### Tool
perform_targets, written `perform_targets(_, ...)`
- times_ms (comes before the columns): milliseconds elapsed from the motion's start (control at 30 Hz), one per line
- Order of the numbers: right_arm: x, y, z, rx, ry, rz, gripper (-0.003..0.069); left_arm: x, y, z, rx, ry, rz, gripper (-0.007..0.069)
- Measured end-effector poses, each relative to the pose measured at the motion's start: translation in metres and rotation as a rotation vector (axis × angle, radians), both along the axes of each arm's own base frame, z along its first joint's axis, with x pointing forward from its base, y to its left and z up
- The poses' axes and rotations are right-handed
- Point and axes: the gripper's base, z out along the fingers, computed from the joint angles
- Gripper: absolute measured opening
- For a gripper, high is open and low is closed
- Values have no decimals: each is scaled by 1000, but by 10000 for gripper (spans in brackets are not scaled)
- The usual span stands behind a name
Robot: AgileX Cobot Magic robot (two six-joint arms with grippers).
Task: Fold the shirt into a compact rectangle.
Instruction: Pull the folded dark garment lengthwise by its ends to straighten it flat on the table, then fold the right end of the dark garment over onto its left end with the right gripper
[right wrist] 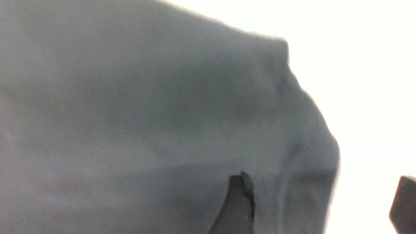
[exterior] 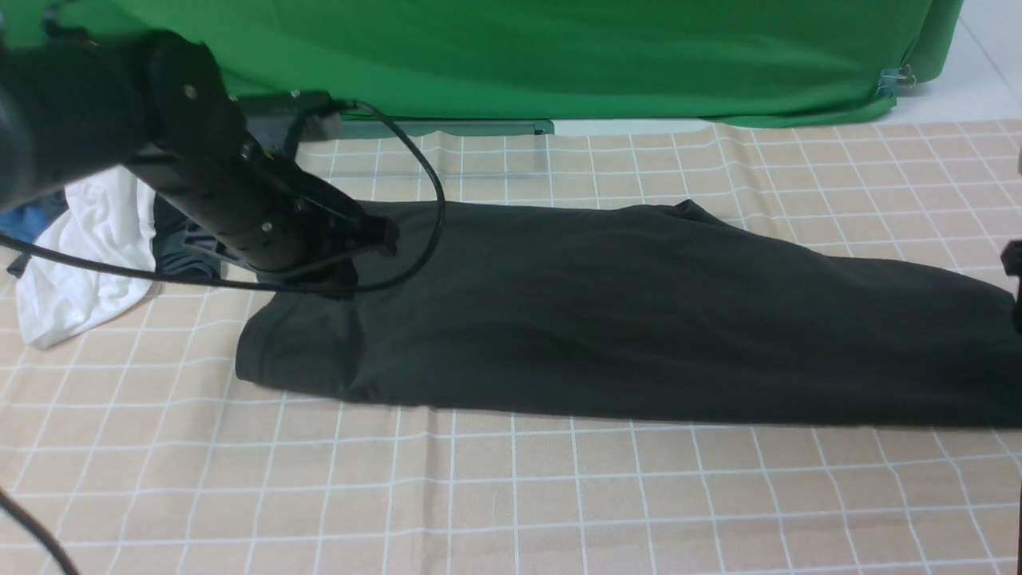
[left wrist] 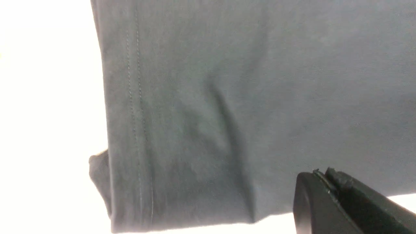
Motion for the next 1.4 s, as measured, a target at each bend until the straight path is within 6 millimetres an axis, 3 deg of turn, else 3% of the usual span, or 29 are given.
perform_targets(100, 6, -1, -8, 10, 8, -3, 613, -6, 1, 11, -5, -16, -4, 19)
perform_targets(300, 15, -2, -46, 41, 86, -17, 613, -20, 4, 31, -11, -27, -14, 19)
perform_targets(433, 18, -1, -51, 66, 91, -22, 579, -24, 5, 36, -13, -33, -16, 19)
perform_targets(533, 19, 1, -52, 88, 91, -15, 458, -25, 5, 37, -14, -34, -16, 19)
perform_targets(700, 19, 4, -52, 108, 88, 31, 120, -25, 5, 37, -13, -29, -17, 19)
perform_targets(767, 19, 3, -49, 98, 85, 45, 101, -25, 5, 37, -12, -27, -18, 19)
perform_targets(900, 17, -11, -35, 77, 76, 30, 101, -26, 5, 36, -9, -16, -23, 19)
perform_targets(1033, 7, -40, 0, 32, 45, -45, 101, -28, 6, 38, -8, -11, -26, 19)
perform_targets(1133, 2, -51, 21, 8, 28, -77, 101, -31, 6, 43, -11, -24, -26, 19)
perform_targets(1267, 2, -45, 43, 8, -15, -73, 101, -34, 7, 48, -15, -42, -26, 19)
perform_targets(1400, 12, -14, 78, 23, -106, -4, 101, -37, 8, 53, -20, -60, -26, 19)
